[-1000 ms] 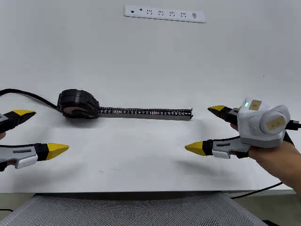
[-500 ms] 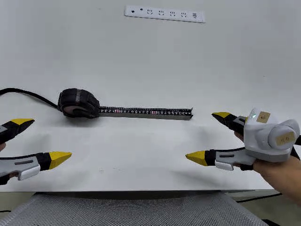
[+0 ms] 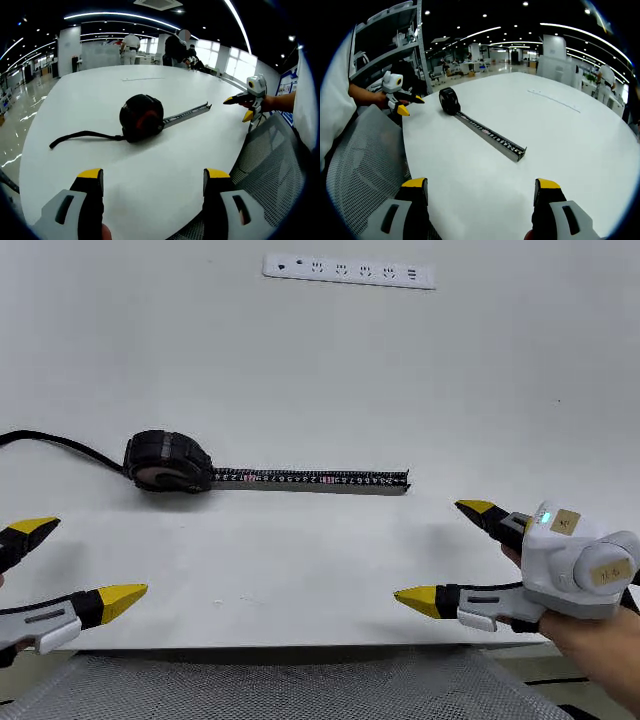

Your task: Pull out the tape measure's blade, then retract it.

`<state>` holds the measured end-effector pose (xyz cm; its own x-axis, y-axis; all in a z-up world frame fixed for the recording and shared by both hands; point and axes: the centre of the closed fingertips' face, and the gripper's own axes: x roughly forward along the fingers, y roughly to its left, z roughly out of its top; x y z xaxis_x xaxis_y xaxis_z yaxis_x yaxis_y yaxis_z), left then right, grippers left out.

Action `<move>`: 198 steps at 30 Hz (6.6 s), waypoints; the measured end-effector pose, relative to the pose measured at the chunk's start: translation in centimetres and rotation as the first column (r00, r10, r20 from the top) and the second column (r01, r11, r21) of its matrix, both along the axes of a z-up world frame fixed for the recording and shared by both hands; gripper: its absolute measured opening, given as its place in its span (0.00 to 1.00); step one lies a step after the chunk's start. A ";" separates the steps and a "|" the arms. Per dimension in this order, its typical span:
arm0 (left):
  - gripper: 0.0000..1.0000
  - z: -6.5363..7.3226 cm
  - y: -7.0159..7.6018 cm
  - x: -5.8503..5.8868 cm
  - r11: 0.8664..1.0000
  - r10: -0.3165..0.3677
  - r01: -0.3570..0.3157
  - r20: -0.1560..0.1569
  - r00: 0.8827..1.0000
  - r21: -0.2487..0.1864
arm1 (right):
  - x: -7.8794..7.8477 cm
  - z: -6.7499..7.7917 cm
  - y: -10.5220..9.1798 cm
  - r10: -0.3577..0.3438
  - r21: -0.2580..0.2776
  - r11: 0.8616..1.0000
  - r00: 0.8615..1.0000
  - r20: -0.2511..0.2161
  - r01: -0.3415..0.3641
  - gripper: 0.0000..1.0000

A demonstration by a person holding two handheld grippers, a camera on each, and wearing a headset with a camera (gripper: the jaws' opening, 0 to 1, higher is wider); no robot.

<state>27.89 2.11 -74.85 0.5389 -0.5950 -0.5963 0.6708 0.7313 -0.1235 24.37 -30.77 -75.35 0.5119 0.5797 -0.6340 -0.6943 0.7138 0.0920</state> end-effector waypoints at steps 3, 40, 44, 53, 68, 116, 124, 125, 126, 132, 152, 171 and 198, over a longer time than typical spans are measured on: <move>0.82 -0.1 -0.2 -0.2 1.000 -0.004 0.004 -0.002 1.000 0.004 | -0.1 -0.1 0.1 0.001 -0.003 1.000 1.000 -0.002 -0.001 0.87; 0.85 0.7 -1.3 -0.4 0.999 -0.007 0.008 0.007 1.000 -0.031 | -0.9 -0.1 -0.4 -0.018 -0.005 1.000 1.000 -0.011 0.018 0.91; 0.85 0.7 -1.2 -0.4 1.000 -0.003 0.004 0.007 1.000 -0.028 | -0.8 -0.1 -0.5 -0.022 -0.003 1.000 1.000 -0.007 0.022 0.91; 0.84 0.7 -1.3 -0.4 1.000 -0.008 0.008 0.005 1.000 -0.024 | -1.1 -0.1 -0.2 -0.012 -0.007 1.000 1.000 -0.009 0.012 0.90; 0.85 1.0 -1.2 -0.1 1.000 -0.015 0.015 0.009 1.000 -0.016 | -1.1 -0.2 -0.4 -0.014 -0.001 1.000 1.000 -0.019 0.014 0.90; 0.84 1.7 -6.3 6.9 0.999 0.025 -0.024 0.022 0.999 -0.038 | 0.3 0.1 -1.2 -0.016 -0.016 1.000 1.000 -0.002 0.016 0.90; 0.83 1.3 -6.8 6.7 0.999 0.026 -0.026 0.015 1.000 -0.035 | 0.3 0.1 -1.2 -0.020 -0.012 1.000 1.000 -0.002 0.020 0.90; 0.82 1.3 -6.9 6.7 0.999 0.025 -0.024 0.009 1.000 -0.041 | 0.3 0.1 -1.2 -0.021 -0.011 1.000 1.000 -0.002 0.021 0.90; 0.82 1.3 -7.0 6.6 0.999 0.027 -0.026 0.004 1.000 -0.047 | 0.3 0.1 -1.2 -0.021 -0.009 1.000 1.000 -0.002 0.021 0.90; 0.82 1.3 -6.9 6.9 0.997 0.050 -0.050 -0.002 0.999 -0.054 | 0.4 0.1 -1.2 -0.021 -0.006 1.000 1.000 -0.003 0.021 0.90; 0.80 1.4 -7.3 8.5 0.973 0.214 -0.214 -0.004 0.977 -0.085 | 2.0 0.1 -1.4 0.008 -0.007 1.000 1.000 0.006 -0.008 0.74; 0.74 0.5 -7.1 9.9 0.940 0.334 -0.335 -0.016 0.942 -0.063 | 4.7 -0.4 -2.7 0.040 -0.048 0.998 0.999 0.016 -0.039 0.68; 0.64 -0.3 -6.2 10.9 0.884 0.467 -0.466 0.010 0.884 -0.014 | 7.7 -0.7 -2.3 0.215 -0.117 0.970 0.977 -0.007 -0.214 0.51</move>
<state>38.82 -4.06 -75.16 0.7635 -0.2793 -0.5823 0.2542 0.9588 -0.1266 32.06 -33.11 -76.02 0.3872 0.5986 -0.7012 -0.8325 0.5538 0.0131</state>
